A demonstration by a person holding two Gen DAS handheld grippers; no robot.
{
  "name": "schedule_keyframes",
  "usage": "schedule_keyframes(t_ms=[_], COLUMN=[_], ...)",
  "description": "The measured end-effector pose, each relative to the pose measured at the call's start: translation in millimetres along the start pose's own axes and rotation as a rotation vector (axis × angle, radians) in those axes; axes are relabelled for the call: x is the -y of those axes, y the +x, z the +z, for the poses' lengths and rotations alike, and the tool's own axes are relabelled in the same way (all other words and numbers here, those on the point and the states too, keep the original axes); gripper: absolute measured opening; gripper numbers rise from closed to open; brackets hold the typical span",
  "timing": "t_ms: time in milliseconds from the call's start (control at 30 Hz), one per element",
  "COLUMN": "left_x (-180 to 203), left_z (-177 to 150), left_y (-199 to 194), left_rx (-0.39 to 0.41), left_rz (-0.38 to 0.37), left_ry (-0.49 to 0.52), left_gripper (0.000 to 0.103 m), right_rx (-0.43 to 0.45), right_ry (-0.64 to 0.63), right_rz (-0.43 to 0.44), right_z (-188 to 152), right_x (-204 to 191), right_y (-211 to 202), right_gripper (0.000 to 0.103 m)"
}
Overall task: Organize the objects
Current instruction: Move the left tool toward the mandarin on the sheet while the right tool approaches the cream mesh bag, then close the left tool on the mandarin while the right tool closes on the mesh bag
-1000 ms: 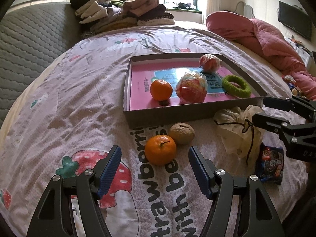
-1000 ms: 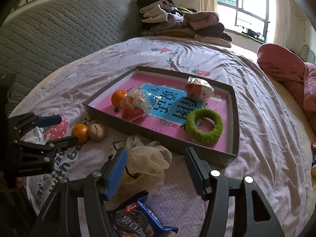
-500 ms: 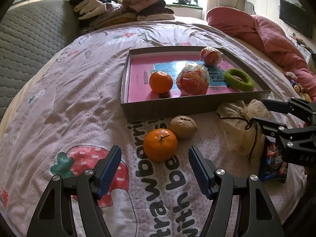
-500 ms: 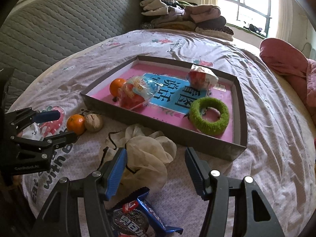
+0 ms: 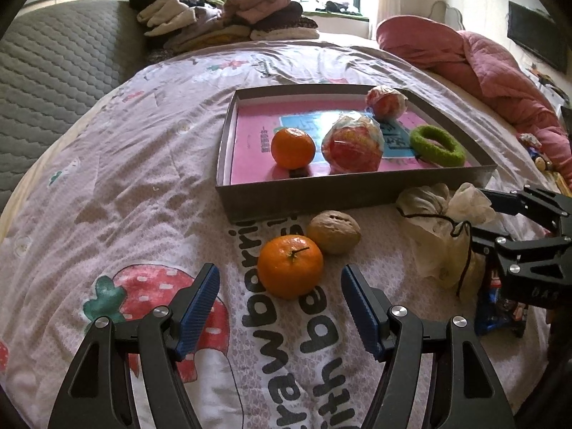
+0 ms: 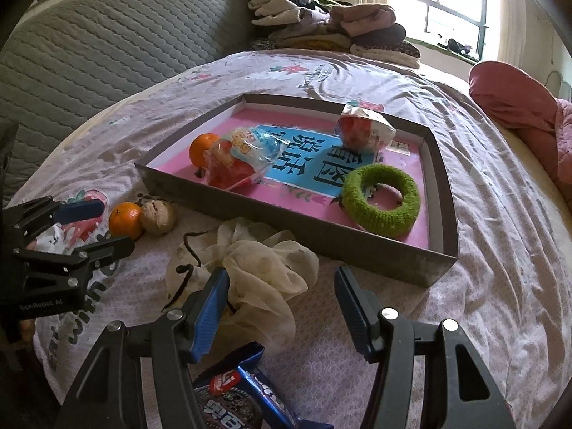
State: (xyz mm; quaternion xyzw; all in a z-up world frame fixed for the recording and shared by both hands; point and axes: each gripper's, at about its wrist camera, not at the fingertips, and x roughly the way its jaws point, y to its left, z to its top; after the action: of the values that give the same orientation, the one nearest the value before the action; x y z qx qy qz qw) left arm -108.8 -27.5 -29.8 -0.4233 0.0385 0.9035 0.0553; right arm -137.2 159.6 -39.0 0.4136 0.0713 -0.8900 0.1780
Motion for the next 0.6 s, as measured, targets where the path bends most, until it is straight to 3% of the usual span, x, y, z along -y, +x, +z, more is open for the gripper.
schedule_keyframes(t_ms=[267, 600], left_x=[-3, -6], left_z=[0, 0], left_y=[12, 18], left_rx=[-0.01, -0.001], left_rz=[0.002, -0.013], left_ry=[-0.007, -0.02], left_gripper=[0.072, 0.072], right_rx=[-0.009, -0.017], right_ry=[0.004, 0.013], right_rz=[0.0, 0.012], right_z=[-2, -4], right_x=[1, 4], right_y=[8, 11], right_gripper=[0.06, 0.049])
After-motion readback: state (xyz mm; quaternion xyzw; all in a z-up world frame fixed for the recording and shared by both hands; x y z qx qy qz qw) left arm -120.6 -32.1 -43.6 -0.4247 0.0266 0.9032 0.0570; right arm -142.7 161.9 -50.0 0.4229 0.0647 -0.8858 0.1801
